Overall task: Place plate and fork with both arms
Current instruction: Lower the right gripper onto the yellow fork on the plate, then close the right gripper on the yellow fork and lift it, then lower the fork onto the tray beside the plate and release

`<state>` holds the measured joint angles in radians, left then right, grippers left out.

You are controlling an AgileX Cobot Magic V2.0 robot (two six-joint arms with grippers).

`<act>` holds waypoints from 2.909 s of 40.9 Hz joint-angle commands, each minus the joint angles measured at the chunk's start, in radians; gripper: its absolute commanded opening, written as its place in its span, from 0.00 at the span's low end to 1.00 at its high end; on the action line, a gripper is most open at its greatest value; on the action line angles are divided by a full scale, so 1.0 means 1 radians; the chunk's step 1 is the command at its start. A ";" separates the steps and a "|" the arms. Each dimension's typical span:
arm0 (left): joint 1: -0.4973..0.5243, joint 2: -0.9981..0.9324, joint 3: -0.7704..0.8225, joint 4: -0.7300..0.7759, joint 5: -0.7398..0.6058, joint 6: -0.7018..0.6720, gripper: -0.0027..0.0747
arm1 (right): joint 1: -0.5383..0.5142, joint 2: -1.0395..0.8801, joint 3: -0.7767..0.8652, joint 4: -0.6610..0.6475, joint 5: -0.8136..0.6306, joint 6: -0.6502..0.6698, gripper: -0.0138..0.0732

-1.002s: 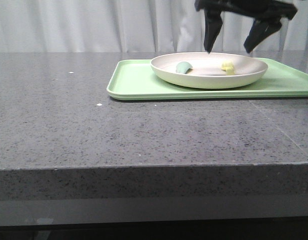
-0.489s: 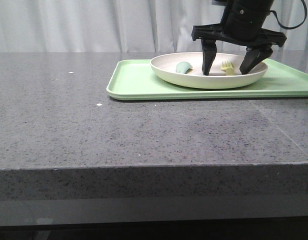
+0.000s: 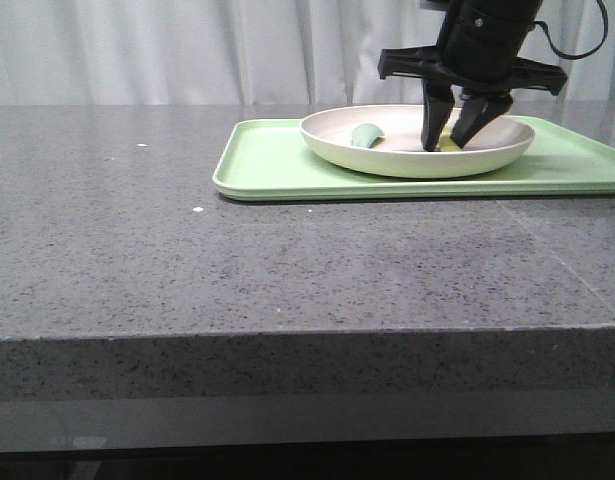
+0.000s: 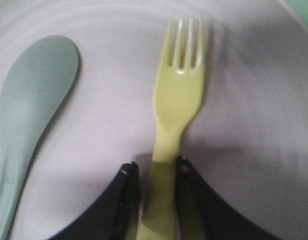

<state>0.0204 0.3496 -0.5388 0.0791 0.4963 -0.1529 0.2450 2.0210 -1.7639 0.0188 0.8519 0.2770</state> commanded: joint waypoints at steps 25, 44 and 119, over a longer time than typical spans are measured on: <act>0.001 0.006 -0.027 -0.003 -0.075 0.000 0.01 | -0.005 -0.055 -0.093 -0.019 0.017 -0.005 0.15; 0.001 0.006 -0.027 -0.003 -0.075 0.000 0.01 | -0.048 -0.100 -0.215 -0.019 0.111 -0.005 0.15; 0.001 0.006 -0.027 -0.003 -0.075 0.000 0.01 | -0.229 -0.005 -0.257 -0.047 0.268 -0.195 0.53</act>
<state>0.0204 0.3496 -0.5388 0.0791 0.4963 -0.1529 0.0223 2.1177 -1.9853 -0.0284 1.1376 0.0933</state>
